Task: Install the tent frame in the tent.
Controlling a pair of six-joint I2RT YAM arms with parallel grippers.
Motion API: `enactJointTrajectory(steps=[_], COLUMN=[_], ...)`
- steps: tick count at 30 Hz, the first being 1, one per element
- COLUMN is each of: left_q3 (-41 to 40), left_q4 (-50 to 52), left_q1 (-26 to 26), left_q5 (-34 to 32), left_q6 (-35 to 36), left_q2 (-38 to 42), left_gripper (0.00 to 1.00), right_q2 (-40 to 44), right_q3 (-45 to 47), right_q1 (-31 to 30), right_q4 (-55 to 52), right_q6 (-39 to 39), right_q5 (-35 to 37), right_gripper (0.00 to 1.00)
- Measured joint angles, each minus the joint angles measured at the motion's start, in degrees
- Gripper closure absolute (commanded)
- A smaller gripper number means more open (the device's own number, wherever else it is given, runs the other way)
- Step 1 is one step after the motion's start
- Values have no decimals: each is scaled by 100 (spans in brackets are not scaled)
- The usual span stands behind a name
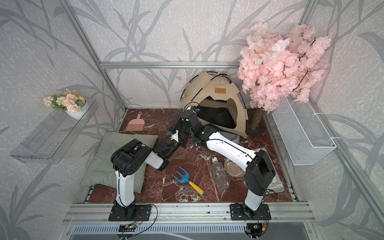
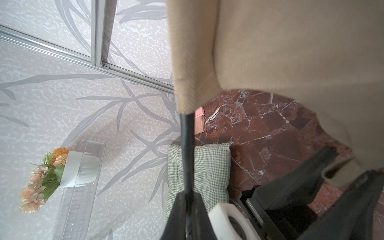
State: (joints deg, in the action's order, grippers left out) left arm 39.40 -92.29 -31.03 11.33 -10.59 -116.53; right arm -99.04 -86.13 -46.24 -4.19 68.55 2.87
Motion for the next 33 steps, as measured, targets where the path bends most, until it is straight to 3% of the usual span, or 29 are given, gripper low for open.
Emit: enactJointTrajectory(steps=[8,17,22,33], left_q3=[-85,-787,-1355,-2109], left_q4=[15,17,20,960], left_q1=[26,-59,-199,-675], left_q5=[111,72,-111,-494], left_q6=[120,363,393,461], left_q2=[52,802,1405,3491], left_gripper=[100,100,100,100], right_q2=[37,269,422,988], right_q3=[90,175,133,188], right_q1=[7,22,22,0], right_q4=[22,11,-98,-393], right_q6=[44,-11,-411,-1506], right_q5=[-11,-37,-155,-667], right_gripper=[100,100,100,100])
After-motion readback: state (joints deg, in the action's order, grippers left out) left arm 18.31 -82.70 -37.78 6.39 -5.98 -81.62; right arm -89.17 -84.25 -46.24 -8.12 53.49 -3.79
